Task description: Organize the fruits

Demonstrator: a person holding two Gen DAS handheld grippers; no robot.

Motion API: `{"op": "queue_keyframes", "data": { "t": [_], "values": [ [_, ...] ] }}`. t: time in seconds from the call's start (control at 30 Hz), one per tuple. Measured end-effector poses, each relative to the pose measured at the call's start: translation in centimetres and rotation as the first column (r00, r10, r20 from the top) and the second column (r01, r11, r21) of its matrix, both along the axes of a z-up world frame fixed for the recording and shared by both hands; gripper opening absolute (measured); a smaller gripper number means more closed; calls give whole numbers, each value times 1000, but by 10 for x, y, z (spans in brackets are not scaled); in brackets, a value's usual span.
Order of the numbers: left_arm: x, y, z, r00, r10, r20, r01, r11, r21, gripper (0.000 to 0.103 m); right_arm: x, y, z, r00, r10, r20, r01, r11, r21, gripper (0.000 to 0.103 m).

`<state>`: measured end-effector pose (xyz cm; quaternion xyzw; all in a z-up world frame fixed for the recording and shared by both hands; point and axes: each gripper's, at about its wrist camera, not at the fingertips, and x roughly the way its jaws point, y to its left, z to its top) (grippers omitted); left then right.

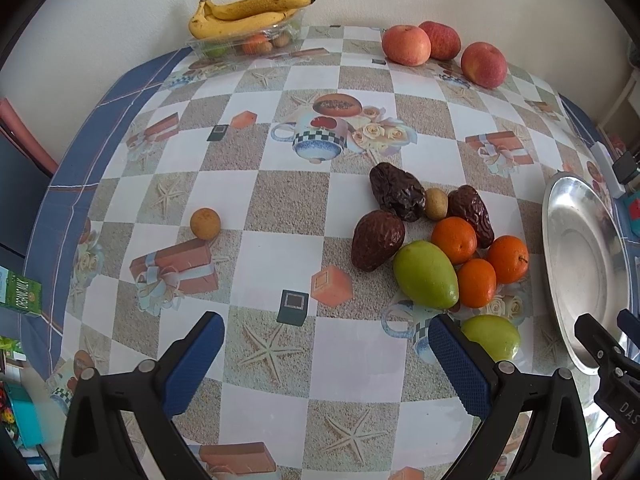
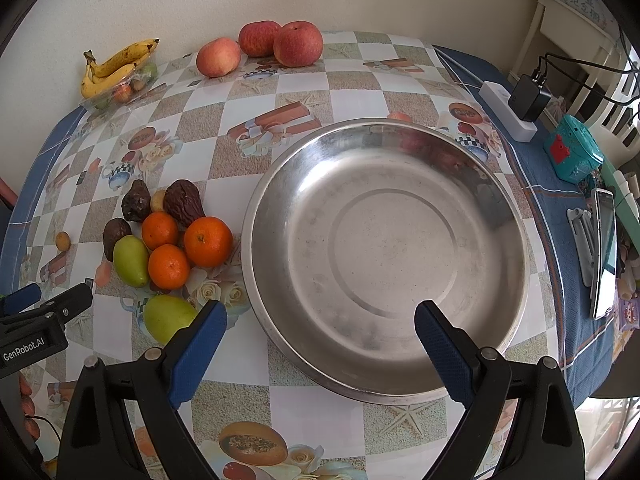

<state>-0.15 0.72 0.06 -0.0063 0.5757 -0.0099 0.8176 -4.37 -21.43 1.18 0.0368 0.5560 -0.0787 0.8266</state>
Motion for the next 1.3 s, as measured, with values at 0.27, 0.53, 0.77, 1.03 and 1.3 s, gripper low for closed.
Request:
{"op": "queue_keyframes", "data": {
  "t": [0.27, 0.53, 0.77, 1.03, 1.3],
  "values": [
    [2, 4, 11, 996, 23, 82, -20, 999, -31, 103, 1, 11, 14, 994, 52, 97, -58, 996, 64, 95],
    [10, 1, 4, 1000, -7, 17, 8, 995, -103, 103, 7, 37, 15, 981, 151, 123, -169, 974, 150, 95],
    [18, -1, -1, 1000, -6, -6, 5, 985, -175, 101, 12, 60, 6, 966, 243, 87, -254, 956, 150, 95],
    [30, -7, -16, 997, -15, -75, -3, 972, -233, 87, 18, 79, 6, 946, 310, 95, -320, 939, 125, 92],
    [40, -14, -36, 990, -40, -137, 5, 970, -244, 78, 29, 88, -21, 939, 344, -10, -339, 929, 152, 86]
  ]
}}
